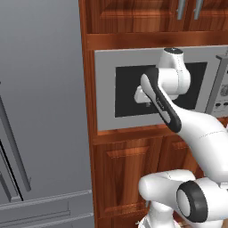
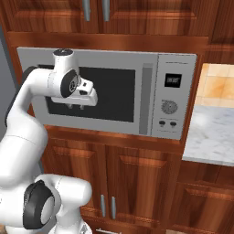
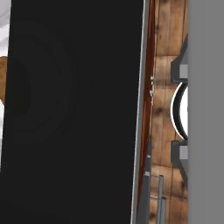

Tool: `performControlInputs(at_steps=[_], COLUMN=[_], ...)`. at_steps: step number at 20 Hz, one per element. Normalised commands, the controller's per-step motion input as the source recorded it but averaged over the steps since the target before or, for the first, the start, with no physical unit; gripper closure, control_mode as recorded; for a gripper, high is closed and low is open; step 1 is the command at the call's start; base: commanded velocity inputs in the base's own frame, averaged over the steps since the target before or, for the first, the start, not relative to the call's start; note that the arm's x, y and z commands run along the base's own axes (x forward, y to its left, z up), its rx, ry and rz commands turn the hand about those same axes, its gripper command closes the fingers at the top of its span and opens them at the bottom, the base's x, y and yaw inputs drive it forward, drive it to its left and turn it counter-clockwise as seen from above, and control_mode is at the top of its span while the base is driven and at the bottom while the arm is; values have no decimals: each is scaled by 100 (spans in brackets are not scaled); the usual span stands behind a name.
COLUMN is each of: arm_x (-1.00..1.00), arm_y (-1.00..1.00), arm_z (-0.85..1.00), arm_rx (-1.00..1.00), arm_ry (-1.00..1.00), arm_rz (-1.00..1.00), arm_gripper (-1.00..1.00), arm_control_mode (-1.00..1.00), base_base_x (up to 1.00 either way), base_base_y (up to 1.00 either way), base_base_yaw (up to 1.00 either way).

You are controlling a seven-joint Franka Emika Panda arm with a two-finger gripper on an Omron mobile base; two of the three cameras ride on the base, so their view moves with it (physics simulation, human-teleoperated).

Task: Retrieve the reheated potato from the microwave, then place the potato, cheese, and condiment on the cutting board.

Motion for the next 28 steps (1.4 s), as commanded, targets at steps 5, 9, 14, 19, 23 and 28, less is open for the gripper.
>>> performControlInputs(at_steps=[5,9,14,19,23,28], arm_x=[-19,-45,-37,-26,-23,-19], arm_y=[-1,-21,-54,-70,-66,-63], arm_z=[0,5,8,18,29,25], arm_rx=[0,1,0,0,0,0], arm_ry=[-14,-40,-27,-2,0,0], arm_rz=[1,0,0,0,0,0], arm_gripper=[-100,-100,-100,-100,-100,-100], arm_control_mode=[-100,-100,-100,-100,-100,-100], base_base_x=[0,0,0,0,0,0], base_base_y=[0,0,0,0,0,0], base_base_yaw=[0,0,0,0,0,0])
